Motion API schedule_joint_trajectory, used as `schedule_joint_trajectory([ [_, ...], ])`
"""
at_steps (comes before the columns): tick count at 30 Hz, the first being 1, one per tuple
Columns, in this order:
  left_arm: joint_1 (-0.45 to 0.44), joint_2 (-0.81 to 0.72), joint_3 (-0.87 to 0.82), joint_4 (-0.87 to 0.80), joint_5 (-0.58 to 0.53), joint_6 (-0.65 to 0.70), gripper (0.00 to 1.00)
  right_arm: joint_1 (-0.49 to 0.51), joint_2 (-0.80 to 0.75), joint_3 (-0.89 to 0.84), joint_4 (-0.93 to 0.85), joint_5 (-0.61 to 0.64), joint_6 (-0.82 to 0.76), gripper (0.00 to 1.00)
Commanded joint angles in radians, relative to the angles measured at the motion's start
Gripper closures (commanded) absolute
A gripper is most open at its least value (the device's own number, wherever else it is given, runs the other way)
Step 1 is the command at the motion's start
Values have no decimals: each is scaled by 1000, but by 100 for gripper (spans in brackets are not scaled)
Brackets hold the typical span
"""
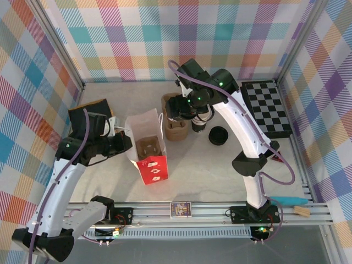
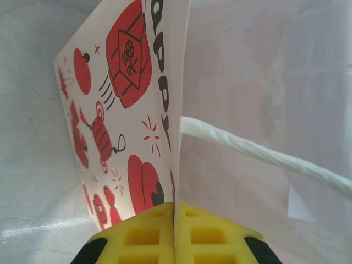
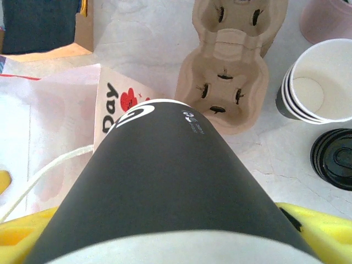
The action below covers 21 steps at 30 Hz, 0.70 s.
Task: Pack the takeout coffee
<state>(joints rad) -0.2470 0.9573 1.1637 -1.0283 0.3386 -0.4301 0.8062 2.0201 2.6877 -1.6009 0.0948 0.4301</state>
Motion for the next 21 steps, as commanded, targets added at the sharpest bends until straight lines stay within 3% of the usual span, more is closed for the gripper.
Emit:
schedule_joint_trajectory([
  [1, -17, 18, 65, -40, -46, 41, 100, 8, -66, 33, 57, -50, 13, 50],
  [7, -53, 42, 129, -39, -158, 47, 100, 11, -97, 59, 185, -114, 30, 51],
  [10, -118, 56, 168, -1, -256, 45, 100, 21, -102, 72, 246, -142, 36, 52],
  [17, -272, 52, 152, 36, -373, -19, 100, 86, -104, 77, 303, -196, 70, 53],
  [21, -316, 25, 128, 47, -401, -54, 100, 137, -66, 74, 270, -177, 110, 55],
])
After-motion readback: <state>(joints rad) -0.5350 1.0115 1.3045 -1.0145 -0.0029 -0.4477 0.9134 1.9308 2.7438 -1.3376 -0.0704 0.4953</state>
